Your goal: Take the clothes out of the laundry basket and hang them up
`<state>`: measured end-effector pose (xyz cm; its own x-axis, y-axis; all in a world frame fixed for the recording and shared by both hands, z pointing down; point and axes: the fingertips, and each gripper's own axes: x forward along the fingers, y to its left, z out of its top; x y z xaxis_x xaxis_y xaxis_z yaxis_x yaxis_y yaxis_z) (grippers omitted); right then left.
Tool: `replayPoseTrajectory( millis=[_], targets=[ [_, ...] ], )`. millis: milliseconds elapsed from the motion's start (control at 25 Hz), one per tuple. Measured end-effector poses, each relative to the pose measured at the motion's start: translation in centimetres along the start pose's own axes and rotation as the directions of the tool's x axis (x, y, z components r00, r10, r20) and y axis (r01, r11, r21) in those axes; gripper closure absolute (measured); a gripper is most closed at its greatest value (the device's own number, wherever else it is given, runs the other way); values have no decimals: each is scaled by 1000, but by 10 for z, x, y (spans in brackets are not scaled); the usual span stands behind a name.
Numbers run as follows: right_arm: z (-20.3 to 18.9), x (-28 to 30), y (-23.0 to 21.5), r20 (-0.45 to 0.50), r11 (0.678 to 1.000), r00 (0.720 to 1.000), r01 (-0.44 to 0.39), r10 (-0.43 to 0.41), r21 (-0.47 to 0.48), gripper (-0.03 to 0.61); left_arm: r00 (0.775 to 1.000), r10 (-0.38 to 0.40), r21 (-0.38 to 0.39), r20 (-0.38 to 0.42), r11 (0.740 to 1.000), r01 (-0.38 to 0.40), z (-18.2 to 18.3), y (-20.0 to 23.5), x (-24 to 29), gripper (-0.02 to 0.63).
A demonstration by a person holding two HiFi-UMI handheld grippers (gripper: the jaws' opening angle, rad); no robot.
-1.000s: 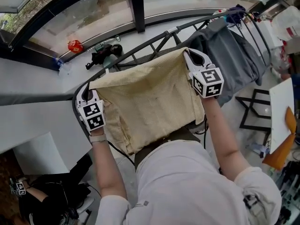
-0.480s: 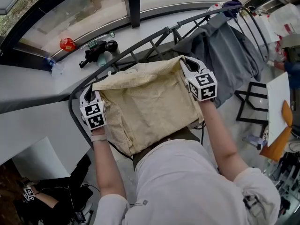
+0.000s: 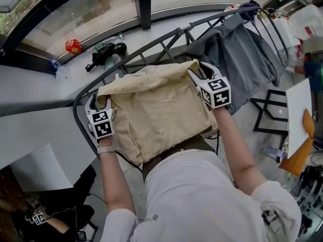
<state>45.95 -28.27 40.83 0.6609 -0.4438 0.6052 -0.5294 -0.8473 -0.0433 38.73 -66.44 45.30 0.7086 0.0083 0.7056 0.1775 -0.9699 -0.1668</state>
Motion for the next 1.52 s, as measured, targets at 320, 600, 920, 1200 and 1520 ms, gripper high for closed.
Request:
replayPoseTrajectory(
  millis=[320,600,920,1200,1520],
  targets=[
    [6,-34,13,59,996,994,-93,94,-14,354,998,28,-31,54,999,-26,-2,-20,-49,382],
    [16,-73,31,166,974,961,-209,220,-83,354,987,53,-76,151,996,-42,3,-63,-116,382],
    [22,-119,63,314,933,880,-321,357,-164,373,938,94,-120,333,991,-57,23,-110,-193,383],
    [22,-173,99,393,916,831,-322,394,-239,387,870,57,-103,490,995,-8,41,-138,-249,403],
    [17,-233,157,476,928,801,-263,363,-265,459,798,-22,-61,602,995,73,29,-143,-306,476]
  ],
)
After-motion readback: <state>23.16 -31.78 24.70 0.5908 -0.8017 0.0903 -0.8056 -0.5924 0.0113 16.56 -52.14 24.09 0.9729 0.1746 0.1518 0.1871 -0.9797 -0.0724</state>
